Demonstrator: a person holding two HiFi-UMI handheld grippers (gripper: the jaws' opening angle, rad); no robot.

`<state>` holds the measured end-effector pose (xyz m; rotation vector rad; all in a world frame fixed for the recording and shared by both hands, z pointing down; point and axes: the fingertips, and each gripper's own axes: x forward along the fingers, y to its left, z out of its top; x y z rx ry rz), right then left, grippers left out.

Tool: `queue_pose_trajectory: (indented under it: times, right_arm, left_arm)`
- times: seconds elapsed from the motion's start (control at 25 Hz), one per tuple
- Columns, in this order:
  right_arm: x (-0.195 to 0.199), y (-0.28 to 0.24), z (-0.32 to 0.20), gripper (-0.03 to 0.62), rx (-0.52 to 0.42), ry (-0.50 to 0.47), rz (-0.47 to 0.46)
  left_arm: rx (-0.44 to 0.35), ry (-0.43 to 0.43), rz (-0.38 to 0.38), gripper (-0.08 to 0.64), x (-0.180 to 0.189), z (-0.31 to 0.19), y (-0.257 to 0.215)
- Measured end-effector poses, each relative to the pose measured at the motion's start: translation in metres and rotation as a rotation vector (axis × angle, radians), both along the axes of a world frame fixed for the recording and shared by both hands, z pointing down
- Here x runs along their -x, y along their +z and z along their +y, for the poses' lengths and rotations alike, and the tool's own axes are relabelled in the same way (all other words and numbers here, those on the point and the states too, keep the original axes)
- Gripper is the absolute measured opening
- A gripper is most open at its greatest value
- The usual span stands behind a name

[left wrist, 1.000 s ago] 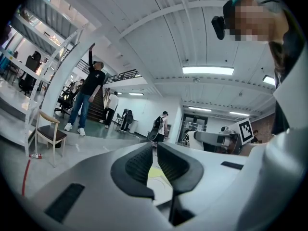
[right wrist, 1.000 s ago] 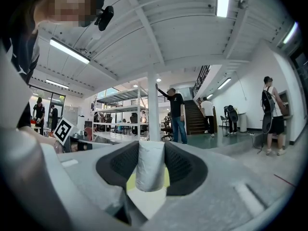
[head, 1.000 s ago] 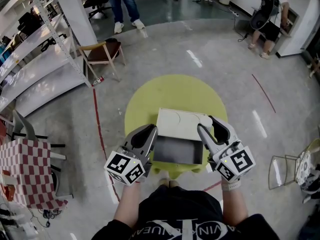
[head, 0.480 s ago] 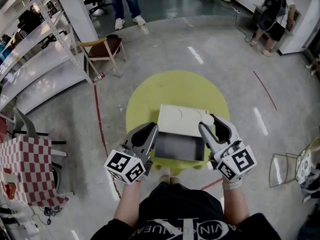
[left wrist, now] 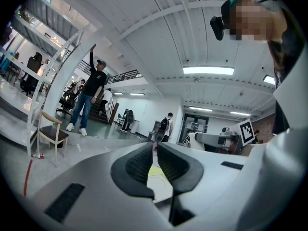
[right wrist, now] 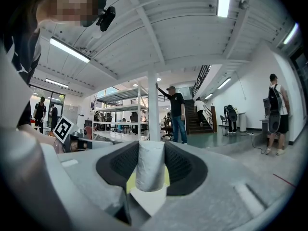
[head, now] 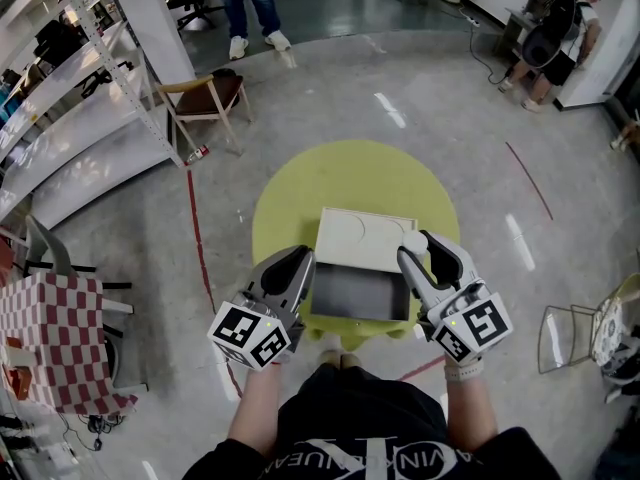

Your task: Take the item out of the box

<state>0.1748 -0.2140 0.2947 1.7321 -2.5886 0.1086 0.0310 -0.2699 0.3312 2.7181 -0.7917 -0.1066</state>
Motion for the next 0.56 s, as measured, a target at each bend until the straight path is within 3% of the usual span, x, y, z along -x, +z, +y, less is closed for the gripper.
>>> queue_pose_trajectory:
  times: [0.56]
  right_arm:
    - [0.0013,0.0065,0.0077,0.163,0.013,0.007,0.0]
  left_arm:
    - [0.016,0.007,0.004,0.032,0.0008,0.0048,0.0094]
